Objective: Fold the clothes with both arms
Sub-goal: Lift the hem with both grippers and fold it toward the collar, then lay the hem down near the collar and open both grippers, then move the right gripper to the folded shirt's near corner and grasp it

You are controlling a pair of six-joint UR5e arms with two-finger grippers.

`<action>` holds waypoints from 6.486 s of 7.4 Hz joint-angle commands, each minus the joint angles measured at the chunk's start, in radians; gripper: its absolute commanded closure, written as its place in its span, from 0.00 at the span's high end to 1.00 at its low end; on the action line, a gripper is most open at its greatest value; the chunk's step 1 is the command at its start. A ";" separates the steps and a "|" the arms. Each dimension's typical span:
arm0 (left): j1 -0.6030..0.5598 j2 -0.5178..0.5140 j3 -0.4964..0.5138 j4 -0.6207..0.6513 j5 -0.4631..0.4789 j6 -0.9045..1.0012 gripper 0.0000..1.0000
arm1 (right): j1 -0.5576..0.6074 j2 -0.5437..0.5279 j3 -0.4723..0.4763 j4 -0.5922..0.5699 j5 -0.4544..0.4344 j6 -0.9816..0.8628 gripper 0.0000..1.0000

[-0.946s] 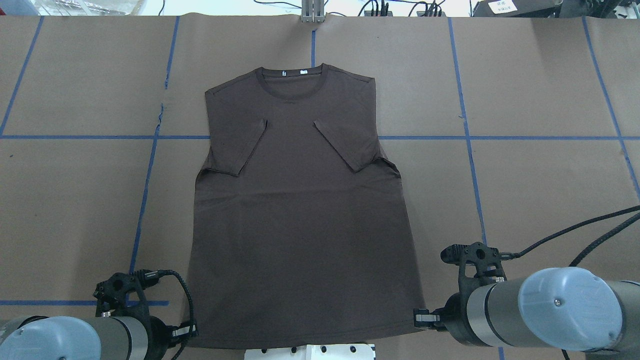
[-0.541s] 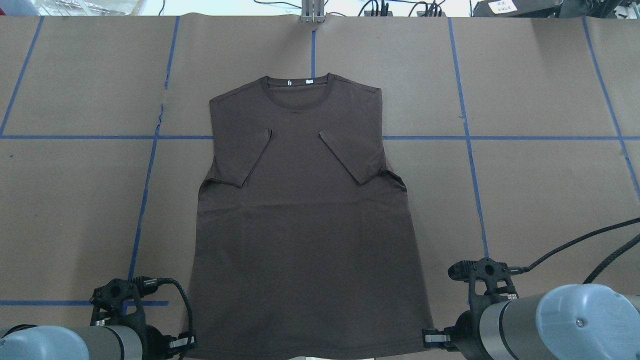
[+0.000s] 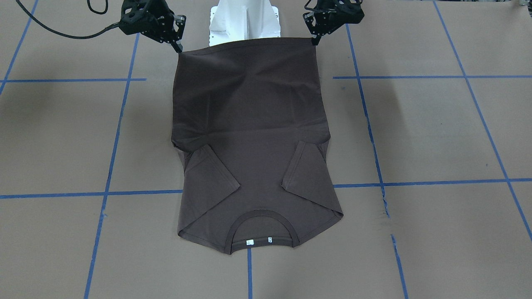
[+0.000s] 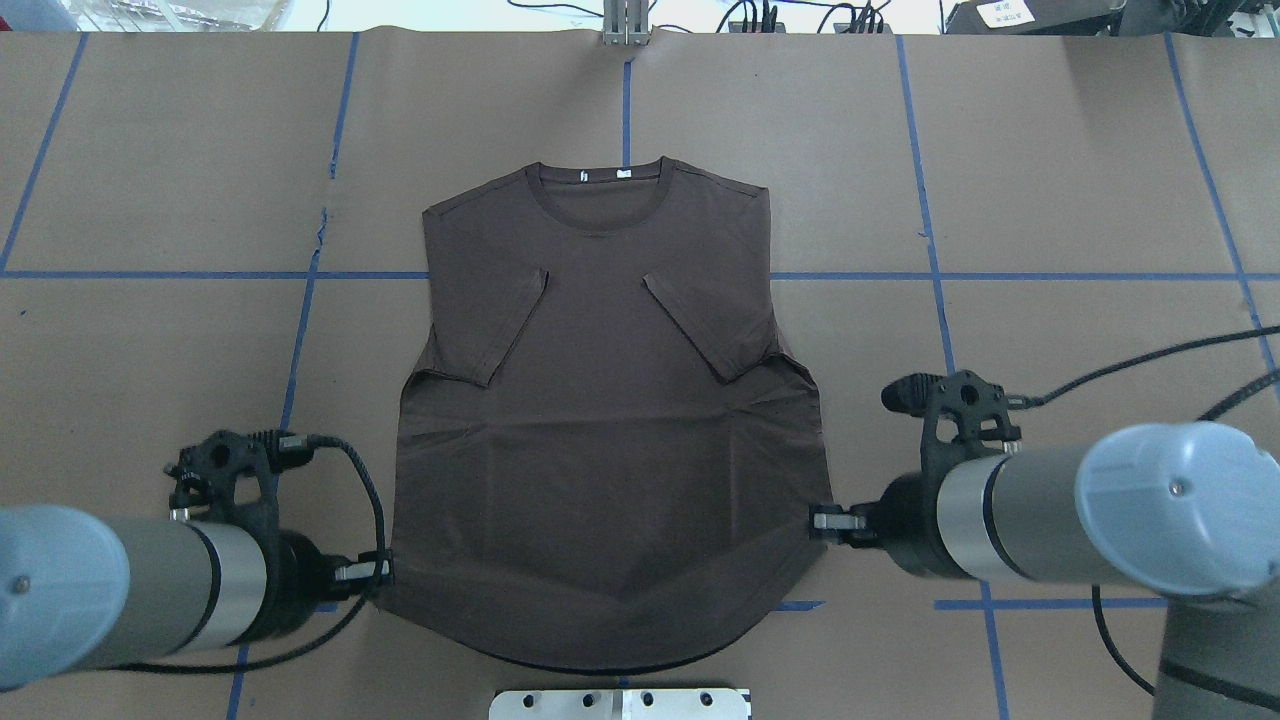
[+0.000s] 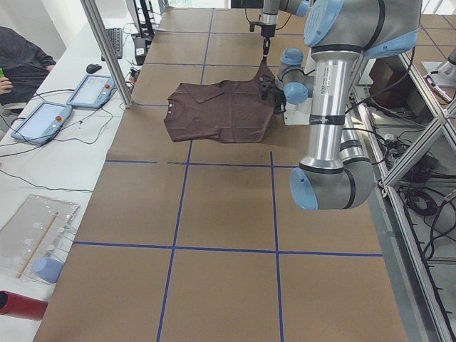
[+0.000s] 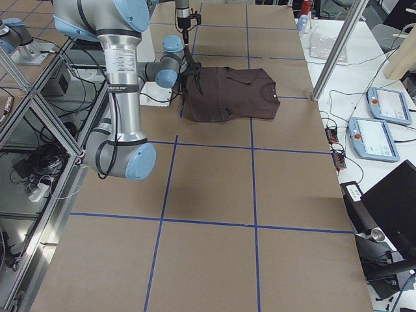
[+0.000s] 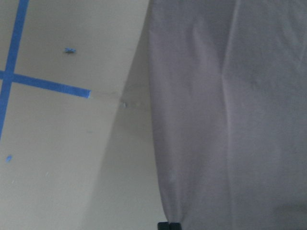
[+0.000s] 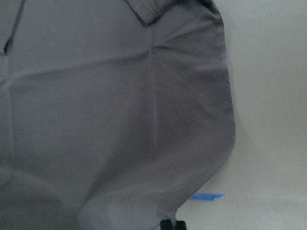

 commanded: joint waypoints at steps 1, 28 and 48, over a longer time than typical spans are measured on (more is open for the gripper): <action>-0.253 -0.114 0.100 0.061 -0.096 0.219 0.00 | 0.225 0.193 -0.196 -0.001 0.090 -0.115 0.00; -0.556 -0.512 0.977 -0.333 -0.161 0.421 1.00 | 0.518 0.625 -1.121 0.316 0.278 -0.286 1.00; -0.556 -0.475 0.869 -0.298 -0.144 0.407 1.00 | 0.252 0.176 -0.623 0.309 0.150 -0.180 0.00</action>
